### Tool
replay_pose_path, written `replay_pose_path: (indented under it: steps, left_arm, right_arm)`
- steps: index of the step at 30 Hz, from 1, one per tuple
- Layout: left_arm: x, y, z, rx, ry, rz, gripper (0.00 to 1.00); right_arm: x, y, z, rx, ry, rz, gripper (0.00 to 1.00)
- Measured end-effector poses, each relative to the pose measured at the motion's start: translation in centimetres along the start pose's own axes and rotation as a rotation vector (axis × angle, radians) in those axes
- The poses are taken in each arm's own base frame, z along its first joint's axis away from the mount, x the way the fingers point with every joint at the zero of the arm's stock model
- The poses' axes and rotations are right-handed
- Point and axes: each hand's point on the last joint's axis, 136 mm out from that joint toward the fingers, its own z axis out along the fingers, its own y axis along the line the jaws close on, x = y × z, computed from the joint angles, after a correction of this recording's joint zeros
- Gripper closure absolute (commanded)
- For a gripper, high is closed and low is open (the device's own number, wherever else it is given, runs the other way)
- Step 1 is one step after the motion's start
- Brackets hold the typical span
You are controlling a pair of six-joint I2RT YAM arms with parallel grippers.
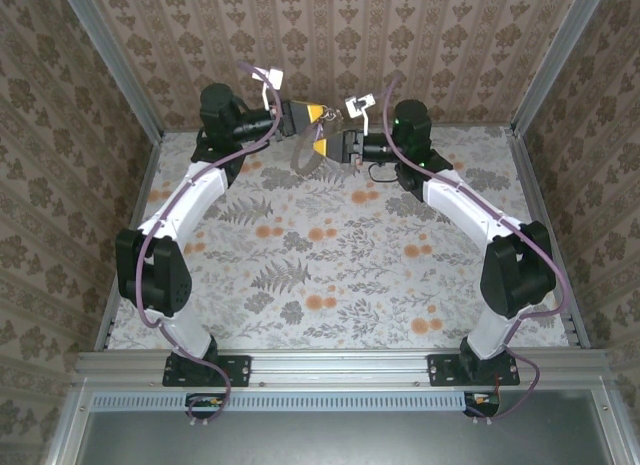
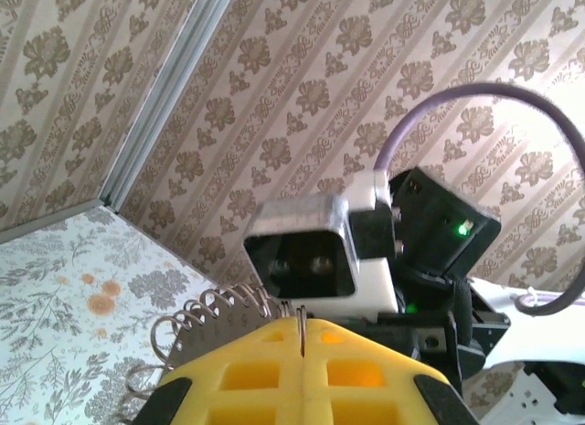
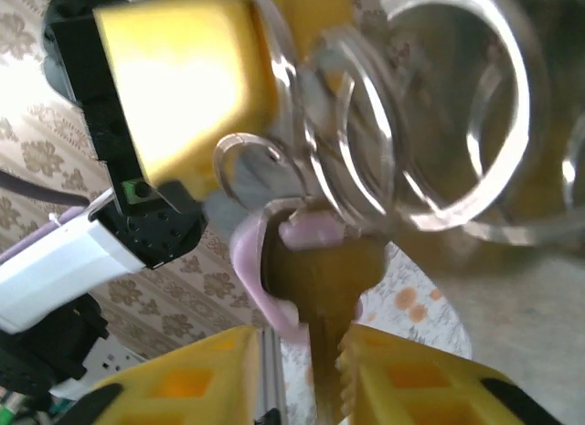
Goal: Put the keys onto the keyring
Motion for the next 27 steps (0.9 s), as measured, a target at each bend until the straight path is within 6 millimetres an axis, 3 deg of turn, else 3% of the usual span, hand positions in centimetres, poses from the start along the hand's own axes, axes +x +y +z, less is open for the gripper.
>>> replay_pose_path:
  steps: [5, 9, 16, 21, 27]
  left_arm:
    - [-0.8, -0.4, -0.1, 0.004, -0.039, -0.003, 1.0]
    - [-1.4, -0.7, -0.1, 0.012, -0.058, -0.004, 1.0]
    - [-1.9, -0.5, -0.4, 0.003, -0.082, -0.013, 1.0]
    - [-1.7, -0.3, -0.4, 0.001, -0.086, -0.021, 1.0]
    - [-1.7, -0.2, -0.4, 0.0, -0.09, -0.023, 1.0]
  right_arm:
    - [1.4, -0.2, -1.2, 0.04, 0.003, 0.028, 0.62]
    - [0.9, 0.2, -3.3, 0.078, -0.038, 0.013, 0.63]
    - [-2.7, 2.6, -5.6, 0.128, -0.177, -0.05, 0.58]
    - [-5.5, 3.2, -6.1, 0.144, -0.294, -0.034, 0.55]
    - [-8.2, 3.8, -5.3, 0.105, -0.378, -0.019, 0.56]
